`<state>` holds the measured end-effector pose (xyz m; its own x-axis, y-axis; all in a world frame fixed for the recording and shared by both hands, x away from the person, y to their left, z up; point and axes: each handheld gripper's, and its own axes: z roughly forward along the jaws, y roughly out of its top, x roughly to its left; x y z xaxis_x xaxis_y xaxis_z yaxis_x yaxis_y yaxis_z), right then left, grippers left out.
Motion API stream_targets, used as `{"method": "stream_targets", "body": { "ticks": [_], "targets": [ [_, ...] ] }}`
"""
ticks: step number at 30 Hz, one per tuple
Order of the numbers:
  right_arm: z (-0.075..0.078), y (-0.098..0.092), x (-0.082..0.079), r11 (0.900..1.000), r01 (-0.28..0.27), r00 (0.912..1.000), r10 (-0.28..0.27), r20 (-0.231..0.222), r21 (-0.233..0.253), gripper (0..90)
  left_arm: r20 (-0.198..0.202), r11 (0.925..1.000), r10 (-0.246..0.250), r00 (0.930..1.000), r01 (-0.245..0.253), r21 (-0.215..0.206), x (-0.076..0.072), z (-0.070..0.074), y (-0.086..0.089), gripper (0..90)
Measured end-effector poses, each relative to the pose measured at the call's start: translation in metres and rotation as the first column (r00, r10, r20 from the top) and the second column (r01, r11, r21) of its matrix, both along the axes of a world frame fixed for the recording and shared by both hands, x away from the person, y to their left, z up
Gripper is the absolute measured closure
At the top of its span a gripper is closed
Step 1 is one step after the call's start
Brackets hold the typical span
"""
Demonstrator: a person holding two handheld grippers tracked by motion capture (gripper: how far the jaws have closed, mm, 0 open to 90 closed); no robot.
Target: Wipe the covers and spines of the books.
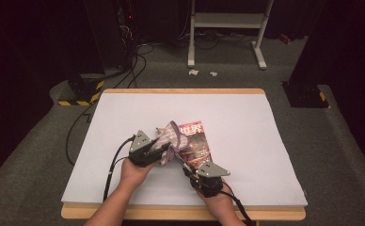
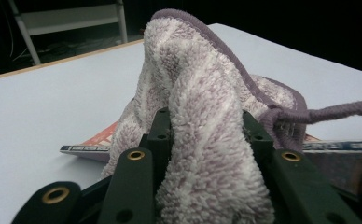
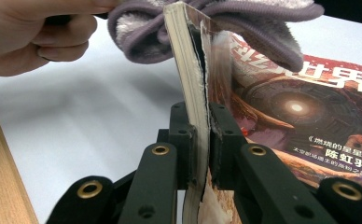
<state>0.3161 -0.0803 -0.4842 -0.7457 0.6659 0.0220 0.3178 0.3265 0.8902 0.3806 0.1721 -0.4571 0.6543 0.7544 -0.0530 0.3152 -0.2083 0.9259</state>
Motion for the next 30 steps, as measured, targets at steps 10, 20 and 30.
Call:
{"method": "stream_targets", "body": {
  "ticks": [10, 20, 30],
  "targets": [
    [0.000, 0.000, 0.000, 1.000, -0.001, 1.0000, 0.001, 0.005, -0.003, 82.0, -0.039, 0.9989, 0.046, 0.9982, -0.046, 0.007, 0.021, -0.008, 0.011, 64.1],
    [-0.001, 0.002, -0.001, 1.000, -0.006, 0.9999, 0.006, 0.012, -0.015, 82.0, -0.070, 0.9943, 0.106, 0.9919, -0.105, 0.017, 0.044, -0.022, 0.025, 64.1],
    [0.001, 0.002, -0.002, 1.000, -0.006, 0.9998, 0.007, 0.020, -0.018, 82.3, -0.105, 0.9842, 0.170, 0.9798, -0.163, 0.068, 0.073, -0.031, 0.040, 64.2]
  ]
}}
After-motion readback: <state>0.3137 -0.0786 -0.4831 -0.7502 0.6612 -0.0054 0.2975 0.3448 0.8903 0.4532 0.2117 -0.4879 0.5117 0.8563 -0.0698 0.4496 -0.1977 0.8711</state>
